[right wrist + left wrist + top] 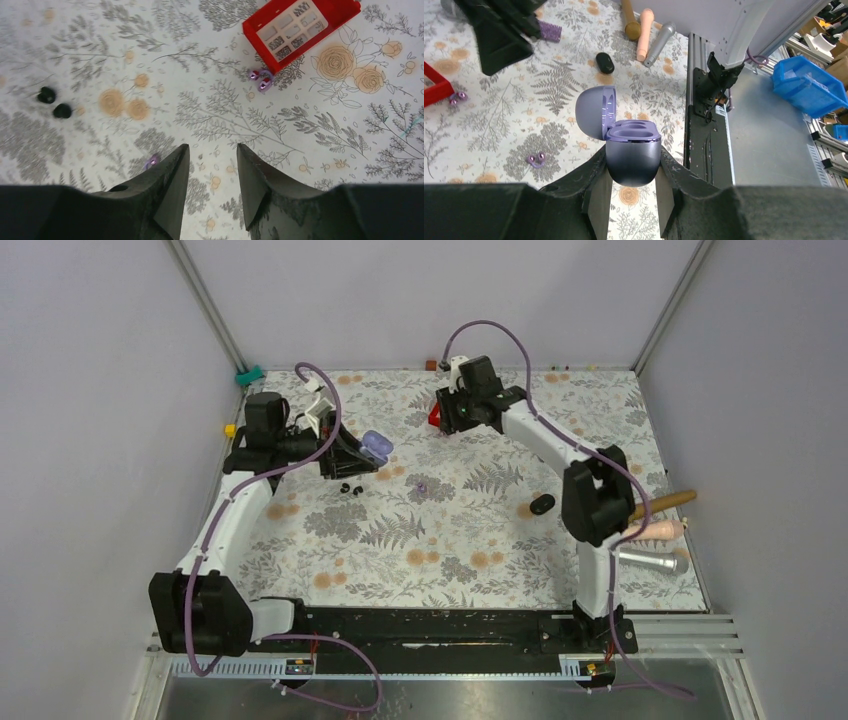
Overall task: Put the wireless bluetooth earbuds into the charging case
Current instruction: Pick up the right earbud from the center of the board.
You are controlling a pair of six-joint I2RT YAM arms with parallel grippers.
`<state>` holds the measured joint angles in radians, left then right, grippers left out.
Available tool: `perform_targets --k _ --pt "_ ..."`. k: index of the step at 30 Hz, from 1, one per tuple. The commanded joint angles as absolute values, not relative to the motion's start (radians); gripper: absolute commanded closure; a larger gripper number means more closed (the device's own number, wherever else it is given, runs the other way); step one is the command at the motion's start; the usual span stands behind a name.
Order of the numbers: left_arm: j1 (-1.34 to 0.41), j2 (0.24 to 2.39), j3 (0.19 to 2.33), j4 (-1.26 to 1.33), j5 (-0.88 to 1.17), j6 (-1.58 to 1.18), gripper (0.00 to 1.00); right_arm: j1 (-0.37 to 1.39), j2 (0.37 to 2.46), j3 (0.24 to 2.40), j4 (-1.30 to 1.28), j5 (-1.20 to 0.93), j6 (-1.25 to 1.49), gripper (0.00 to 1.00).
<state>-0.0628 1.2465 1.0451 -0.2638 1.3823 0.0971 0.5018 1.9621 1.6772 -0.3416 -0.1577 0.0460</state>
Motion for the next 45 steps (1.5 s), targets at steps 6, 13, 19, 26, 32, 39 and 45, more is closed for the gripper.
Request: perform_targets --k 6,13,19,26,32,39,45 --pt "-0.048 1.217 1.038 -0.471 1.436 0.364 1.00 0.495 2.298 2.106 -0.575 -0.030 0.060 0.59" --pt "-0.048 1.197 1.021 -0.471 1.443 0.367 1.00 0.493 2.483 2.351 -0.745 0.053 0.109 0.61" --pt "-0.046 1.175 1.008 -0.471 1.441 0.379 1.00 0.492 2.524 2.381 -0.764 0.084 0.123 0.62" --pt "-0.045 1.186 1.008 -0.472 1.447 0.382 1.00 0.486 2.554 2.420 -0.782 0.088 0.146 0.62" --pt "-0.046 1.182 1.005 -0.472 1.445 0.384 1.00 0.483 2.595 2.496 -0.818 0.070 0.173 0.59" --pt "-0.046 1.186 1.008 -0.472 1.448 0.383 1.00 0.481 2.590 2.485 -0.814 0.103 0.208 0.57" --pt "-0.045 1.188 1.009 -0.472 1.456 0.380 1.00 0.480 2.592 2.475 -0.818 0.062 0.250 0.54"
